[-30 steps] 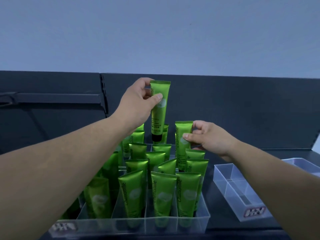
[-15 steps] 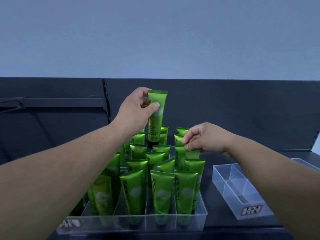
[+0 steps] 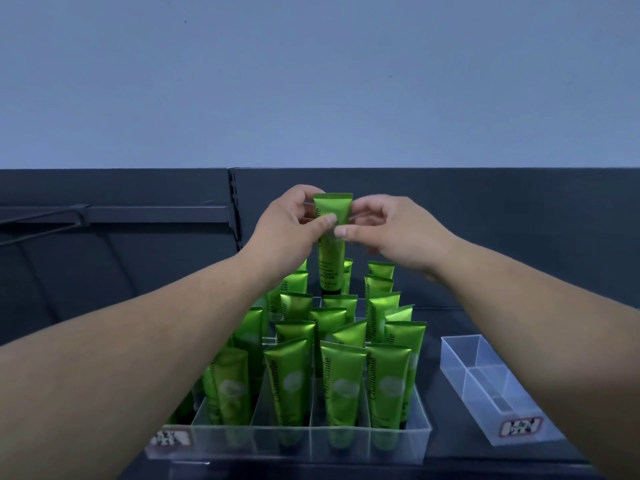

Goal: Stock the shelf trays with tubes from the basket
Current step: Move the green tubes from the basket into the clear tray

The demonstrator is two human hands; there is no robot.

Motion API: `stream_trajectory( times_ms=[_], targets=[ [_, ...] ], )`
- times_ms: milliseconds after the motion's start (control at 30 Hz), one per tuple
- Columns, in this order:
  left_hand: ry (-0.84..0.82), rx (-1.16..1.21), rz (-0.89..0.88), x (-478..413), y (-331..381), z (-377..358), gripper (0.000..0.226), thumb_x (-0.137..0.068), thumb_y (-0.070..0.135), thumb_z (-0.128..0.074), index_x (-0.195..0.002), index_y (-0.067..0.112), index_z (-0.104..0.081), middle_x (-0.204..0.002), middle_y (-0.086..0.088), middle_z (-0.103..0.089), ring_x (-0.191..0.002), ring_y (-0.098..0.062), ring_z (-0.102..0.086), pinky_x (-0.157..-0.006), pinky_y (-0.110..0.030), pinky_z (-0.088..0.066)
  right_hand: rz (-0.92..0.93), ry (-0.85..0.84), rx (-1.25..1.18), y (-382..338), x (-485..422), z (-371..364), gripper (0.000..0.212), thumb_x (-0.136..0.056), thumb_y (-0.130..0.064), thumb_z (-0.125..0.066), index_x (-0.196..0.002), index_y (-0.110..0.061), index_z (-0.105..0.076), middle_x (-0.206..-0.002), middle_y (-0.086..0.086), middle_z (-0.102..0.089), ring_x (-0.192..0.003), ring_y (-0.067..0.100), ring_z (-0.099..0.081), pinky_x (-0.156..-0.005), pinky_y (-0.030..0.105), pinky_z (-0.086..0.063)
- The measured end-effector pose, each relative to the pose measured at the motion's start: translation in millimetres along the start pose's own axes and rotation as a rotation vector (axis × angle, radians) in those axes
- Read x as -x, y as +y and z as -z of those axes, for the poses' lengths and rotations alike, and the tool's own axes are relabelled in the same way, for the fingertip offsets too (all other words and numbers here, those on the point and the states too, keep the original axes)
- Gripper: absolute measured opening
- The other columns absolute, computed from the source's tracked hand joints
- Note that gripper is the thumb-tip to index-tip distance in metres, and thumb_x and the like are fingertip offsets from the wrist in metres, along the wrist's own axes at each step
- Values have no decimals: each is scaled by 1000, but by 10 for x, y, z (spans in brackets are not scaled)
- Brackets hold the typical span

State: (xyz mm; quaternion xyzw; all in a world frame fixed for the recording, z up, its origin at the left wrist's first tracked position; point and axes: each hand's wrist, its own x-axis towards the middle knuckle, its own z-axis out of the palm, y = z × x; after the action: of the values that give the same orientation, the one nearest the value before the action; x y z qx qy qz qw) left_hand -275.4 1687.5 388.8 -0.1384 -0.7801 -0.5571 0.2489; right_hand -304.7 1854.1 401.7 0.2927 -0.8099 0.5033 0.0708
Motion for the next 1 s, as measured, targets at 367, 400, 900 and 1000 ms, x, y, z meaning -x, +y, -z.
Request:
stream_trajectory(
  times_ms=[367, 400, 900, 1000],
  targets=[
    [-34, -126, 23, 19, -89, 348, 16, -89, 16, -65, -104, 20, -68, -94, 5, -72, -84, -5, -66, -75, -18, -52, 55, 61, 69, -75, -166, -213, 5, -86, -21, -71, -85, -25, -68, -78, 2, -73, -67, 12, -66, -76, 32, -58],
    [-29, -267, 32, 18, -107, 383, 17, -87, 22, -68, -104, 22, -68, -94, 9, -71, -85, -4, -66, -77, -18, -51, 48, 63, 80, -63, -175, -237, 4, -86, -22, -71, -85, -24, -69, -79, 3, -73, -68, 14, -66, -77, 34, -58],
    [-479, -1038, 105, 153, -361, 545, 19, -85, 40, -67, -98, 28, -74, -88, 13, -68, -79, -4, -56, -77, -23, -50, -110, -59, 168, 173, -244, -594, 13, -91, -26, -64, -96, -13, -67, -76, 5, -72, -67, 11, -69, -77, 32, -58],
    [-469, -1021, 104, 151, -375, 600, 17, -84, 38, -69, -96, 27, -74, -84, 13, -67, -79, -4, -57, -77, -22, -48, -143, -110, 167, 190, -236, -653, 12, -92, -26, -64, -92, -14, -66, -77, 8, -73, -77, 23, -72, -82, 40, -57]
  ],
)
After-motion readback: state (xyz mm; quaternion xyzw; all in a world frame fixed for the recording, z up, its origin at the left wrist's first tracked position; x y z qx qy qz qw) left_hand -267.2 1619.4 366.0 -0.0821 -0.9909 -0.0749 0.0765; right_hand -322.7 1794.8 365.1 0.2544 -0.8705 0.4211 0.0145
